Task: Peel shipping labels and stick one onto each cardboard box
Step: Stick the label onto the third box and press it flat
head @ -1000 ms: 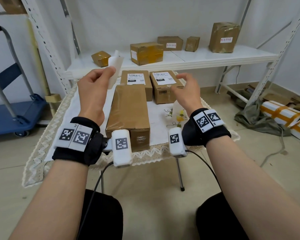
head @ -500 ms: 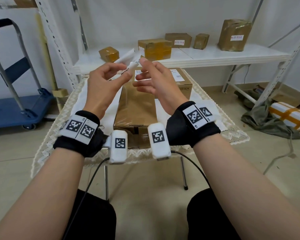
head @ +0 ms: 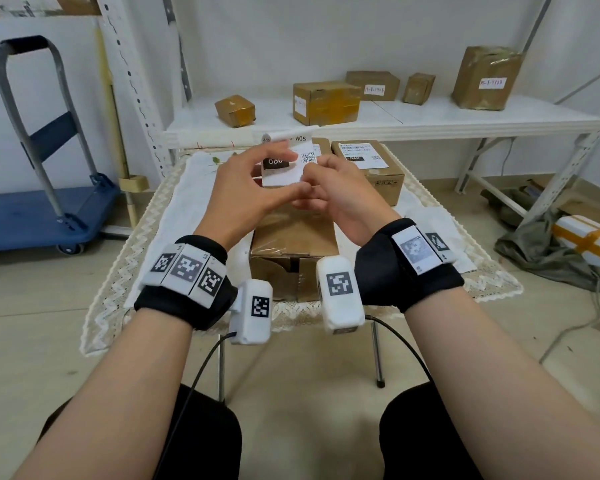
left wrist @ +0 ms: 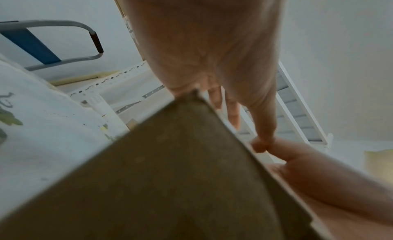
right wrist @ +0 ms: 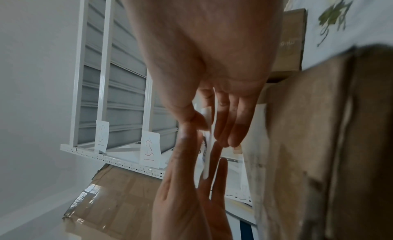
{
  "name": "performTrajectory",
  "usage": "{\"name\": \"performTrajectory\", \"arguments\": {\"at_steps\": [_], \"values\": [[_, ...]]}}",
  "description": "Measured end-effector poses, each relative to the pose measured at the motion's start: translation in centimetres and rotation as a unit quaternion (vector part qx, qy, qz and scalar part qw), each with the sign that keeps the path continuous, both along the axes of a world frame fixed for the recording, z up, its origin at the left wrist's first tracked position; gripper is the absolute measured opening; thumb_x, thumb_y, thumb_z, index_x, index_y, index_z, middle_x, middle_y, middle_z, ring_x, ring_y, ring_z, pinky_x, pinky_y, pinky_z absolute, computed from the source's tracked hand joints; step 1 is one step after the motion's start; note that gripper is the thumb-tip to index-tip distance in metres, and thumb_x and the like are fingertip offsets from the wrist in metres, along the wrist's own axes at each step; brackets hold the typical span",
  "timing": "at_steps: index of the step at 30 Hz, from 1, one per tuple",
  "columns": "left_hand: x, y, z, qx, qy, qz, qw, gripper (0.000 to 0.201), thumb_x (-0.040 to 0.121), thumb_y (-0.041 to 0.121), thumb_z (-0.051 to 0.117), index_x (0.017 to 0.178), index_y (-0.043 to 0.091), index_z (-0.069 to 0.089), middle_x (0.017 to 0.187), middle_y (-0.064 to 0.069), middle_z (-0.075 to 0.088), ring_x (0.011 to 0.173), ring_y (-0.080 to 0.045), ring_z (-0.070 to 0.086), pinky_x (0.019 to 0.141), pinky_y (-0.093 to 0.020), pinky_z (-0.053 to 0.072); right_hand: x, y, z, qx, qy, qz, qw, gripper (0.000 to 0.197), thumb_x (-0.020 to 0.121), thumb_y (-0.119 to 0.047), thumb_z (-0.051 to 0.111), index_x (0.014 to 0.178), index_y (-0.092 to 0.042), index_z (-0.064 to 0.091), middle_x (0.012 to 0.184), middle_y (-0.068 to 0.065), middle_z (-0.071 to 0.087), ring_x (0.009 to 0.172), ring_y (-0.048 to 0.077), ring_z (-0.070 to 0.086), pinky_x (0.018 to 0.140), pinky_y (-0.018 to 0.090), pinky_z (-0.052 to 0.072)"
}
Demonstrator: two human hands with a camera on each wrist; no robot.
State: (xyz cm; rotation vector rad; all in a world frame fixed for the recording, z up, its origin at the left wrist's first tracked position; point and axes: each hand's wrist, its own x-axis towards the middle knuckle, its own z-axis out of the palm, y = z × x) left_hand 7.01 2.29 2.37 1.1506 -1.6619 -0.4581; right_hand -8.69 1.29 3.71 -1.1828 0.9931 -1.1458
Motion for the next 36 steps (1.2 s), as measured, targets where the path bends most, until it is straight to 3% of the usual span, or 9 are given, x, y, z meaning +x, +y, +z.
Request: {"name": "performTrajectory", "arguments": {"at_steps": [4,6,12,18,20,24,28,32,36], "values": [[-0.2,-0.1,-0.5,-0.009,0.009,0.003,1.000,0.025,0.096,0.028,0.070,0.120,0.024,0.072,0.130,0.011,0.068,0.115,-0.005,0.064,0.097,-0.025,0.054,-0.6,-0.1,-0.5,0.000,0.030,-0.007,1.000,0.018,0.090,0.009,0.053,0.098,-0.006,0.059,0.098,0.015,0.060,0.071,0.020,0.065,0.079,0.031,0.062],[-0.1,-0.2,-0.6,-0.011,0.019,0.019,1.000,0.022,0.099,0.021,0.065,0.119,0.023,0.072,0.128,0.008,0.069,0.110,-0.009,0.068,0.089,-0.019,0.056,-0.9,0.0,-0.6,0.001,0.046,-0.005,0.999,0.020,0.089,0.012,0.054,0.096,-0.006,0.060,0.099,0.014,0.061,0.069,0.020,0.063,0.080,0.032,0.061],[0.0,-0.6,-0.7,0.008,0.056,0.040,0.998,0.036,0.088,0.003,0.074,0.117,0.025,0.070,0.127,0.006,0.068,0.090,-0.013,0.068,0.069,-0.014,0.055,-1.6,0.4,-0.6,-0.022,0.094,-0.002,0.995,0.020,0.089,0.009,0.060,0.101,-0.006,0.063,0.095,0.004,0.068,0.075,0.015,0.065,0.074,0.027,0.059],[0.0,-0.5,-0.9,0.016,0.039,0.029,0.999,0.046,0.086,-0.002,0.072,0.121,0.028,0.069,0.133,0.008,0.061,0.102,-0.014,0.063,0.072,-0.015,0.054,-1.4,0.7,-0.8,-0.037,0.120,-0.008,0.992,0.017,0.089,0.006,0.065,0.099,-0.008,0.064,0.102,0.010,0.069,0.080,0.018,0.064,0.068,0.023,0.056],[-0.2,-0.5,-0.9,-0.002,0.031,0.032,0.999,0.044,0.088,-0.002,0.070,0.123,0.026,0.069,0.134,0.007,0.060,0.107,-0.009,0.061,0.078,-0.015,0.055,-1.4,0.8,-0.8,-0.039,0.118,-0.008,0.992,0.020,0.088,0.007,0.066,0.098,-0.010,0.063,0.109,0.015,0.070,0.086,0.019,0.066,0.072,0.025,0.058],[-0.3,-0.4,-0.8,-0.013,0.052,0.045,0.998,0.031,0.098,0.014,0.066,0.127,0.025,0.067,0.137,0.004,0.060,0.093,0.008,0.061,0.077,-0.023,0.060,-1.2,1.0,-0.9,-0.038,0.094,-0.007,0.995,0.033,0.085,0.013,0.065,0.105,-0.013,0.061,0.107,0.015,0.071,0.099,0.024,0.070,0.090,0.032,0.059],[-0.2,-0.2,-0.8,-0.041,0.034,0.062,0.997,0.027,0.098,0.016,0.065,0.124,0.022,0.070,0.134,0.004,0.063,0.095,0.020,0.056,0.073,-0.014,0.054,-0.8,1.3,-0.8,-0.043,0.073,-0.006,0.996,0.033,0.087,0.014,0.060,0.109,-0.010,0.060,0.096,0.007,0.067,0.089,0.021,0.070,0.089,0.038,0.058],[0.1,-0.2,-0.6,-0.013,0.037,0.061,0.997,0.036,0.093,0.005,0.070,0.125,0.021,0.070,0.136,0.003,0.063,0.097,-0.006,0.064,0.071,-0.008,0.050,-0.5,1.3,-0.6,-0.037,0.060,-0.017,0.997,0.012,0.096,0.000,0.058,0.096,-0.012,0.061,0.109,0.012,0.072,0.093,0.025,0.074,0.076,0.032,0.060],[0.5,-0.2,-0.5,0.028,0.048,0.048,0.997,0.045,0.088,0.003,0.075,0.126,0.028,0.068,0.131,0.007,0.066,0.086,-0.006,0.062,0.073,-0.013,0.054,-0.6,1.2,-0.4,-0.041,0.101,-0.068,0.992,0.005,0.097,-0.012,0.060,0.092,-0.011,0.062,0.074,0.005,0.057,0.054,0.011,0.058,0.059,0.024,0.057]]}}
